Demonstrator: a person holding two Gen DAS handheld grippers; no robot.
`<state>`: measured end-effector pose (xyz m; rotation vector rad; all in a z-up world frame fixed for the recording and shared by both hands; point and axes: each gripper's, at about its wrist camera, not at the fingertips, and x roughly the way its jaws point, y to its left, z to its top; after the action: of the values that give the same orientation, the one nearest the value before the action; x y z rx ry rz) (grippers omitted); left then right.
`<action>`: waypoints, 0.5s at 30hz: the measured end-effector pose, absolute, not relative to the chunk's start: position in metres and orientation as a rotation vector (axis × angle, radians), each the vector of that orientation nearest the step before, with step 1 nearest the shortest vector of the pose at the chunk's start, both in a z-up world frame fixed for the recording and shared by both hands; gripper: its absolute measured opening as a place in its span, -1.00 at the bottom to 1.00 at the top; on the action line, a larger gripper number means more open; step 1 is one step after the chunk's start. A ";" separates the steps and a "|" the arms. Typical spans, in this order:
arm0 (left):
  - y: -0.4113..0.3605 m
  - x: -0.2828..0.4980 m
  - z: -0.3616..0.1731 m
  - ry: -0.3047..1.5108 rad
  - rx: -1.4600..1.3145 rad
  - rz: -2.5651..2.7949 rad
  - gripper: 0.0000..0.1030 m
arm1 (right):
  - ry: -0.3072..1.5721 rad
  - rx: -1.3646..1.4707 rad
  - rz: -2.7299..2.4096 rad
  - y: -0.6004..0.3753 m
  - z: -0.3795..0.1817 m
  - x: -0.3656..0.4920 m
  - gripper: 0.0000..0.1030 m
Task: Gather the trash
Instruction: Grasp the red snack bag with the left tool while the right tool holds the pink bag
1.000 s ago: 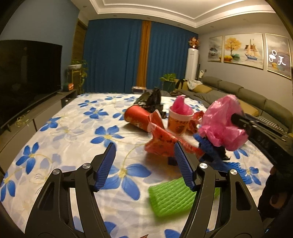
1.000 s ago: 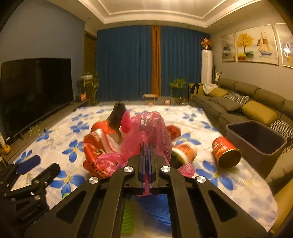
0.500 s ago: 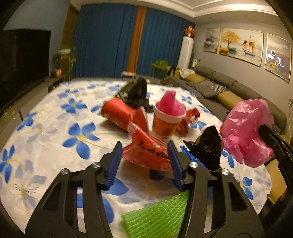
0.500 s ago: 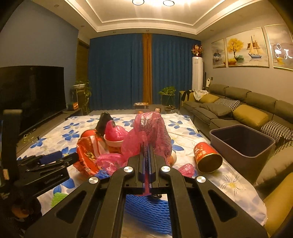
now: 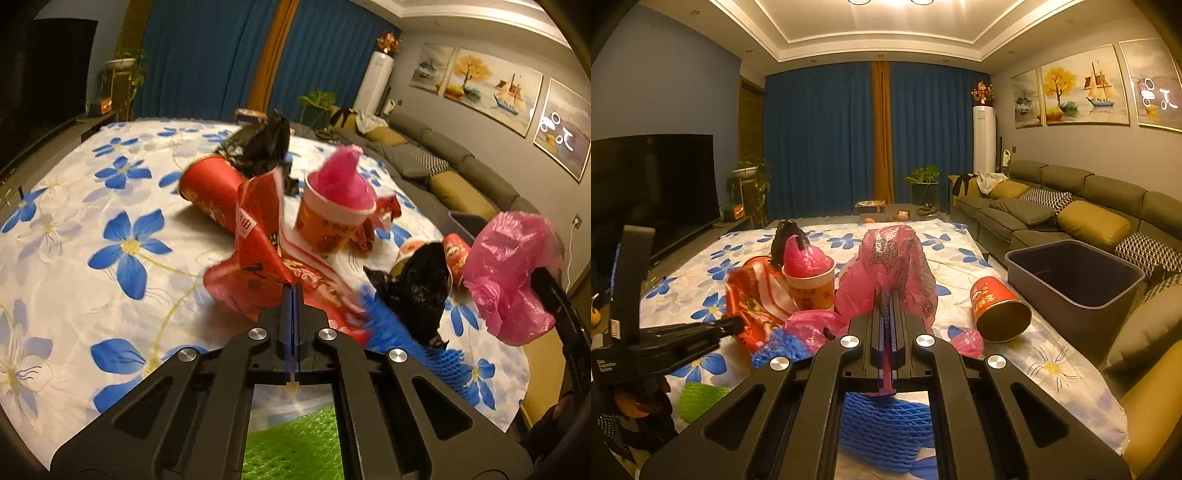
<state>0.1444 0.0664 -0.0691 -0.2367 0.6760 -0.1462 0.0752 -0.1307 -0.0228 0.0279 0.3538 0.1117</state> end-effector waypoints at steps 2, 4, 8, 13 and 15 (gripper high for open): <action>0.072 0.139 -0.062 0.647 -0.241 -0.130 -1.00 | 0.352 0.030 0.108 -0.133 -0.022 0.075 -0.94; 0.077 0.132 -0.052 0.613 -0.241 -0.116 -1.00 | 0.346 0.035 0.106 -0.136 -0.020 0.074 -0.94; 0.087 0.119 -0.032 0.549 -0.247 -0.104 -1.00 | 0.337 0.039 0.100 -0.138 -0.019 0.072 -0.93; 0.086 0.104 -0.012 0.485 -0.220 -0.111 -1.00 | 0.333 0.052 0.108 -0.140 -0.017 0.069 -0.93; 0.084 0.099 -0.007 0.469 -0.213 -0.120 -1.00 | 0.327 0.056 0.109 -0.142 -0.016 0.066 -0.94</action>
<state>0.0994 0.0843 -0.0067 -0.2125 0.4691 -0.1199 0.0659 -0.1418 -0.0155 0.0556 0.3272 0.1093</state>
